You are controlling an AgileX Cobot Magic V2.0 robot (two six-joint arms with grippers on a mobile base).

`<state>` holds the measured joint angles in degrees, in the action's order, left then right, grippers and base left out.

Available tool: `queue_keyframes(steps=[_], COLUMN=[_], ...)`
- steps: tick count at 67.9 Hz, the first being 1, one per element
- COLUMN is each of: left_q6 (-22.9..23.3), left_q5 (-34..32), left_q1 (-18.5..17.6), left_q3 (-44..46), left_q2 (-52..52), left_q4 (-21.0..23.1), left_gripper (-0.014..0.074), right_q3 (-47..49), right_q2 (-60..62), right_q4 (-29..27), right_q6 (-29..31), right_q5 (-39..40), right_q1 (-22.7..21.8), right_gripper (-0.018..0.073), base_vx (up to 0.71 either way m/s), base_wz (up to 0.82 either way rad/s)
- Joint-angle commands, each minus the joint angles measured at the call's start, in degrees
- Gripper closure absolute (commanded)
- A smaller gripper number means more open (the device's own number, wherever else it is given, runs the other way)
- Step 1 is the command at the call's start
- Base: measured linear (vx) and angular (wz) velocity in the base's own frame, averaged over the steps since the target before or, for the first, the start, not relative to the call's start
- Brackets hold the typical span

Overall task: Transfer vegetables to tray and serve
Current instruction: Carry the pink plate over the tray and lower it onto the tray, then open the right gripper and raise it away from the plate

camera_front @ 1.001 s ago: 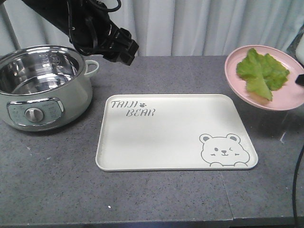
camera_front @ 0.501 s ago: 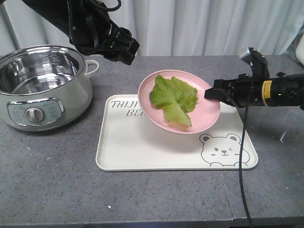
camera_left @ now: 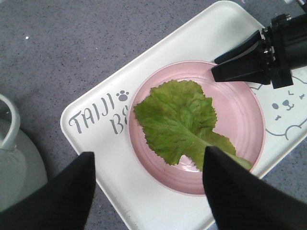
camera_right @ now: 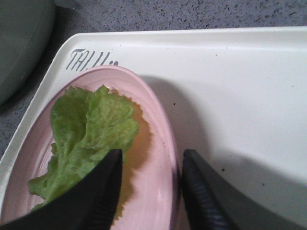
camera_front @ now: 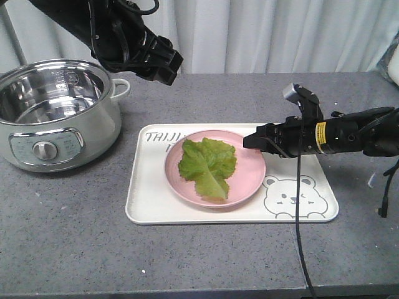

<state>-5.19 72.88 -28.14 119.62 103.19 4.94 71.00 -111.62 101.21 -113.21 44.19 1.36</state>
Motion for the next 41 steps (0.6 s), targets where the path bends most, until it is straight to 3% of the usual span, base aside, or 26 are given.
queue_keyframes(steps=[1, 31, 41], left_q6=[0.58, 0.65, 4.68], left_q5=[-1.23, -1.23, -1.23], left_q1=[-0.18, -0.18, -0.18], left_q3=[1.24, 1.24, 1.24], left_q2=[-2.64, -2.64, -2.64], left_q4=[0.55, 0.51, -1.72], left_gripper=[0.0136, 0.0136, 0.0136], right_q3=[1.78, 1.91, 1.91], right_q2=[3.16, 13.01, 18.84], right_q4=[-0.97, -0.97, -0.97], right_q6=[0.82, 2.50, 3.58], right_q5=[-0.37, -7.22, -7.51], right_q1=[-0.35, -0.99, -4.49], right_gripper=[0.0127, 0.0102, 0.0102], base_vx=[0.00, 0.00, 0.00], base_wz=[0.00, 0.00, 0.00])
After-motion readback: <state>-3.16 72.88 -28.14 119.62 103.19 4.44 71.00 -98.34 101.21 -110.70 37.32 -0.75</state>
